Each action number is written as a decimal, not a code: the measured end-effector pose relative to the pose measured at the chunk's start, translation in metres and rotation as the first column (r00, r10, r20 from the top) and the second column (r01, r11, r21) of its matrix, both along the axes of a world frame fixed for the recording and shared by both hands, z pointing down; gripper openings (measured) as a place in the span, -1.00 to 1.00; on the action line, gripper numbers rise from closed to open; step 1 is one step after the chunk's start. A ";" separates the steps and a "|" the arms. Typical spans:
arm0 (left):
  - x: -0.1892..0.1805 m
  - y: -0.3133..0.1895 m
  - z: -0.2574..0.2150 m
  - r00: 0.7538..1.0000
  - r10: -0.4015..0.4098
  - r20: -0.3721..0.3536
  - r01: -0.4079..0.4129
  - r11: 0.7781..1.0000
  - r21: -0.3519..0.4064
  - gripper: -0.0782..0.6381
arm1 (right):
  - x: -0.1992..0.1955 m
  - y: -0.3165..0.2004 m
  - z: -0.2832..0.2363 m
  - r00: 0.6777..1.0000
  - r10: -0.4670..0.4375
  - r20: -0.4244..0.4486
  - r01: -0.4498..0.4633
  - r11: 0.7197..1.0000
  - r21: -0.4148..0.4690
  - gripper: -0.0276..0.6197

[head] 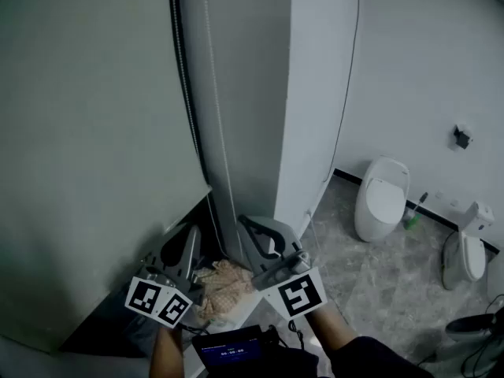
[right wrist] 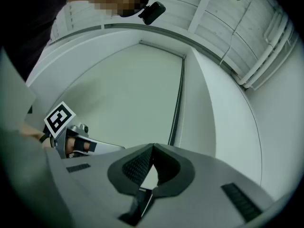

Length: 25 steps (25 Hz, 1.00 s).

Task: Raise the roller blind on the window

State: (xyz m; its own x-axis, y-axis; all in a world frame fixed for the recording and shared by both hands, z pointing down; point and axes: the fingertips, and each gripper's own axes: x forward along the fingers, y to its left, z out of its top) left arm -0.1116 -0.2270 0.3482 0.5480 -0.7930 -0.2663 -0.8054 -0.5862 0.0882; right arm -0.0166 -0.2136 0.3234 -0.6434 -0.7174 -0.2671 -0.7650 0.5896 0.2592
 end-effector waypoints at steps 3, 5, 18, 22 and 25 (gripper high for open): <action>0.001 -0.005 0.000 1.000 0.003 0.004 -0.003 1.000 0.005 -0.74 | 0.001 -0.004 -0.002 1.000 0.002 0.002 -0.002 1.000 0.010 -0.89; 0.002 -0.008 0.002 1.000 0.002 0.003 -0.002 1.000 0.001 -0.74 | 0.003 -0.007 -0.002 1.000 0.002 0.000 -0.002 1.000 0.017 -0.89; -0.001 -0.016 0.004 1.000 -0.009 0.007 0.009 1.000 -0.010 -0.74 | 0.005 -0.012 -0.001 1.000 -0.005 0.027 0.004 1.000 0.022 -0.89; 0.006 -0.026 0.005 1.000 -0.011 0.029 0.011 1.000 -0.009 -0.74 | 0.011 -0.016 0.002 0.999 -0.005 0.049 0.005 1.000 0.005 -0.89; 0.011 -0.042 0.002 0.998 -0.024 0.055 0.024 1.000 -0.012 -0.74 | 0.017 -0.017 0.002 0.998 -0.004 0.067 0.004 1.000 0.000 -0.89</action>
